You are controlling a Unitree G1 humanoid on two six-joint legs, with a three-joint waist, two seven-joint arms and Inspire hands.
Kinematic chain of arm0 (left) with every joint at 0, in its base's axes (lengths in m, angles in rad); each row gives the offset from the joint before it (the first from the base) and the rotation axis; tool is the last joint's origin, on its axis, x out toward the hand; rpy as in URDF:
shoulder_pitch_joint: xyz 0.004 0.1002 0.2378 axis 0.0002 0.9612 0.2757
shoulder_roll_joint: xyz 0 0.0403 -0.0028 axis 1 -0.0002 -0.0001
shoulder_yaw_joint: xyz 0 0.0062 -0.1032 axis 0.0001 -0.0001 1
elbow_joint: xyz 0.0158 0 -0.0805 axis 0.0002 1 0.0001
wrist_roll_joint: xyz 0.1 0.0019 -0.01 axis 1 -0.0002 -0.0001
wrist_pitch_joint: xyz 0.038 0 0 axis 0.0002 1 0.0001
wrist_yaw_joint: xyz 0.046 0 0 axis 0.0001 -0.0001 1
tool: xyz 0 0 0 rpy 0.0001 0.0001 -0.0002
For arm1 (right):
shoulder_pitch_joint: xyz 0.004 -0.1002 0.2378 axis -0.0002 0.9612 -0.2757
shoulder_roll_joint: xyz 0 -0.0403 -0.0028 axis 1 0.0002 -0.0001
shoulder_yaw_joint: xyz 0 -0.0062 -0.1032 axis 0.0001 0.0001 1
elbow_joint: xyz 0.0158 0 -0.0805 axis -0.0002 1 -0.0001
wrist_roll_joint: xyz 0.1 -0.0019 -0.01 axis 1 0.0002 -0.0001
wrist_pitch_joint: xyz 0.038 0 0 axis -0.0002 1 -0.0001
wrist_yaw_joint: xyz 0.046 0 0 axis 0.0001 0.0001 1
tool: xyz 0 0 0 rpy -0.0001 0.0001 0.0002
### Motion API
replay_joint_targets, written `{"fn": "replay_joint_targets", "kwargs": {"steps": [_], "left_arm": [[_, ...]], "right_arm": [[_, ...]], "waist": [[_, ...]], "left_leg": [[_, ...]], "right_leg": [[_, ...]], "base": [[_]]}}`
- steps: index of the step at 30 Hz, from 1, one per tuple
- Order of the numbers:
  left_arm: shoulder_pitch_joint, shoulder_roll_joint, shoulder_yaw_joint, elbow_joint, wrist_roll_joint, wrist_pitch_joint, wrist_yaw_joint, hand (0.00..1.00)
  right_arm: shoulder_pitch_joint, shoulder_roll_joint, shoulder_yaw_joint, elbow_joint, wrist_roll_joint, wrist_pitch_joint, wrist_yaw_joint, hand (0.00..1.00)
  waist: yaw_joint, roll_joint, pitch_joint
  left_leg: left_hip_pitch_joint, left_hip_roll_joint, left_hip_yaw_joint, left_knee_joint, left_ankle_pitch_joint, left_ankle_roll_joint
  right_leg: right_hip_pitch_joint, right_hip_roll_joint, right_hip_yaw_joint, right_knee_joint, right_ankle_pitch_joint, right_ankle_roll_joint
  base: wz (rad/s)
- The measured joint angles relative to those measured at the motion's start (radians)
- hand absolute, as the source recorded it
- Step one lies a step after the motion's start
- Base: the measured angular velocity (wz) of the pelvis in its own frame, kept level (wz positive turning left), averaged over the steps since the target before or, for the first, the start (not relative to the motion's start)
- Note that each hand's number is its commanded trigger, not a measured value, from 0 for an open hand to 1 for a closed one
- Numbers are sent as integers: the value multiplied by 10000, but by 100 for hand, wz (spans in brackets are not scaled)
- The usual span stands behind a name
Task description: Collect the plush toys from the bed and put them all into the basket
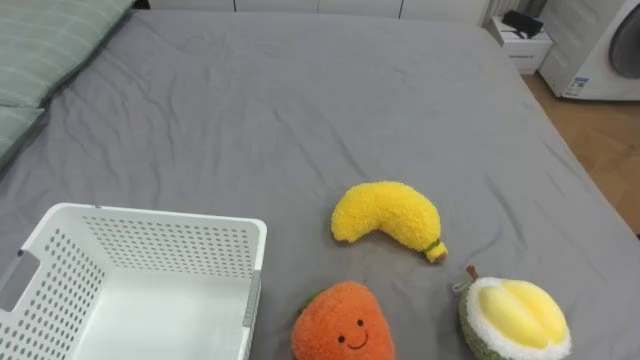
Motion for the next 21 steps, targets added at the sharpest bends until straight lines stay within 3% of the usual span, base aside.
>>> {"fn": "replay_joint_targets", "kwargs": {"steps": [21], "left_arm": [[3,22,168,-107,208,11,30,0]], "right_arm": [[28,-5,-286,4,-186,1,-379,0]], "waist": [[-37,-17,10]], "left_leg": [[9,6,38,-37,-1,-1]], "right_leg": [[-15,10,53,-5,2,-3]], "base": [[0]]}}
